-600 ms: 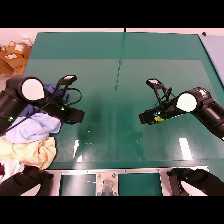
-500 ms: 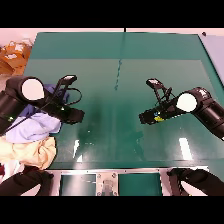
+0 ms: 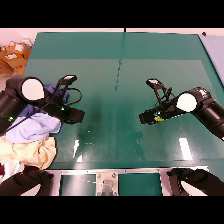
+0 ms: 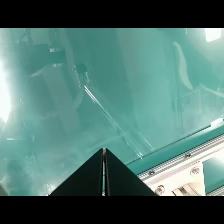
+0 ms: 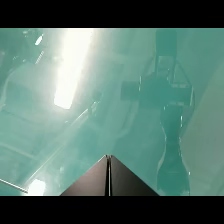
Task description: Fold the shirts.
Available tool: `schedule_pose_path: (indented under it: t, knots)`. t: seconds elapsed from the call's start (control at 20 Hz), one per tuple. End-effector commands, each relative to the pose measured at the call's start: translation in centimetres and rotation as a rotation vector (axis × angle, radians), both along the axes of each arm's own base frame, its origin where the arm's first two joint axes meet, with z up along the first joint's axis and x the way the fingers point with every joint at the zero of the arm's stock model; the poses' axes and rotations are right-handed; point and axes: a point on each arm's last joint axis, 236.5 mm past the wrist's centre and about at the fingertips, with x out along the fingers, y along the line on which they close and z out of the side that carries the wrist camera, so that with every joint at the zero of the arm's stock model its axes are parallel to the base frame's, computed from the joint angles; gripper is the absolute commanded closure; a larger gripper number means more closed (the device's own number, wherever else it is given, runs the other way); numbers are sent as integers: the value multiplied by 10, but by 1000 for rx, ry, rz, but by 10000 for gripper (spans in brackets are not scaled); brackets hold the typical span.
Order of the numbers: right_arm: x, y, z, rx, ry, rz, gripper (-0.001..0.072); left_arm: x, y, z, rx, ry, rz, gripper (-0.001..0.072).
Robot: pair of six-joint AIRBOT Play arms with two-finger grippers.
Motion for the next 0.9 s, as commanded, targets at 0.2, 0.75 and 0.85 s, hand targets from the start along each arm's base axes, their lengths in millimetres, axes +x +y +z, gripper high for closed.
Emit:
schedule_pose_path:
  t: [0.2, 0.75, 0.85]
  knots:
    - [9, 3, 3, 16, -39, -7, 697, 50, 3, 8, 3, -208, 55, 685]
    - [41, 14, 15, 74, -174, -37, 446, 159, 226, -32, 367, -371, 486, -13]
    - [49, 17, 19, 90, -214, -45, 407, 171, 248, -66, 347, -331, 534, -13]
